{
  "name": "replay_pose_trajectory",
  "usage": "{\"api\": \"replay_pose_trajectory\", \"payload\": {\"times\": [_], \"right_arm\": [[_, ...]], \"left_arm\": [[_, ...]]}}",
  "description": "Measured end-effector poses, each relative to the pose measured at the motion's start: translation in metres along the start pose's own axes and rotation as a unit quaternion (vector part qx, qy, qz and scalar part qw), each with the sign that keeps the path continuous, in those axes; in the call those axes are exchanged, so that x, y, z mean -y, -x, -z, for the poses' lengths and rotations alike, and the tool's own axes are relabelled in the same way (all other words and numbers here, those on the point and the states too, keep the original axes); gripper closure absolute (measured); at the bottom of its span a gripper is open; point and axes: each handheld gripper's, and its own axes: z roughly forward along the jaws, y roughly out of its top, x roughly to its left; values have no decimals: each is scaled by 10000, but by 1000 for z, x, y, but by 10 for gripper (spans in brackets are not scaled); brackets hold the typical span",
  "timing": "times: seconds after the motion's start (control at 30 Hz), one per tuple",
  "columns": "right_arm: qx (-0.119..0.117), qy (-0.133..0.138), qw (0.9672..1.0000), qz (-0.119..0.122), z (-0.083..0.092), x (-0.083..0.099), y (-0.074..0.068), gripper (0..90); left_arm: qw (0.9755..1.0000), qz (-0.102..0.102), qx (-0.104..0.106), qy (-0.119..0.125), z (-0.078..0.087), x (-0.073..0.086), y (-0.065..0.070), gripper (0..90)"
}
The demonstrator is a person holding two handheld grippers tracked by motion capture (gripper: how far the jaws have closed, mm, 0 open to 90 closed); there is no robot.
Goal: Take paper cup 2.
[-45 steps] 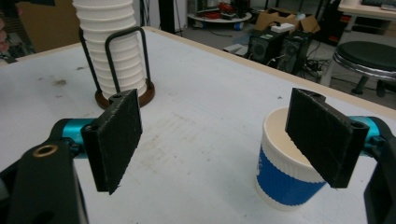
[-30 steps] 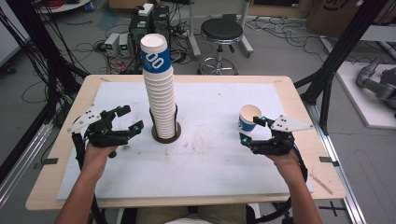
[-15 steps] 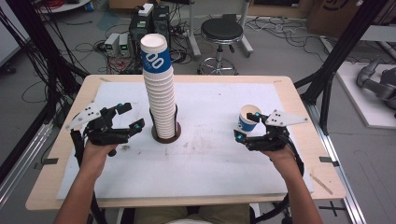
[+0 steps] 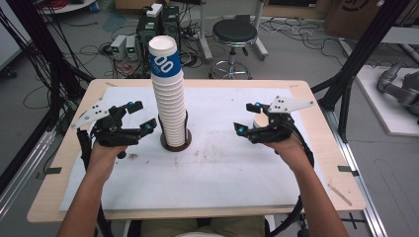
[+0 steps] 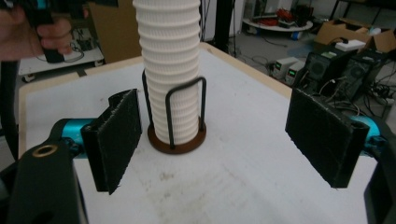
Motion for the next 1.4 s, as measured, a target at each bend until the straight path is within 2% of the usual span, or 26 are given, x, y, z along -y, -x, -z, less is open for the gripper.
{"api": "replay_pose_trajectory", "payload": {"times": [0.37, 0.53, 0.77, 0.83, 1.07, 1.2, 1.3, 1.4], "right_arm": [[-537, 257, 9982, 43, -51, -49, 6, 189], [-691, 244, 9972, 110, -71, -65, 6, 189], [-892, 295, 9956, 52, -94, -83, 6, 189], [-1024, 324, 9942, 62, -102, -87, 4, 189], [-1172, 210, 9929, 52, -127, -94, -3, 190], [-1169, 201, 9929, 74, -136, -96, -4, 189], [-1330, 194, 9909, 37, -141, -97, -4, 190], [-1348, 192, 9907, 5, -145, -100, -6, 189]], "left_arm": [[10000, 18, -29, -3, 4, 1, -2, 146], [10000, 35, -40, -6, 6, 1, -4, 146], [10000, 31, -62, 24, 9, 0, -5, 146], [10000, 28, -63, 30, 9, 0, -6, 147], [10000, 32, -73, 54, 11, -1, -6, 146], [10000, 30, -62, 54, 11, -1, -6, 147], [10000, 21, -60, 34, 11, 0, -6, 147], [10000, 41, -63, 44, 11, 0, -7, 147]]}}
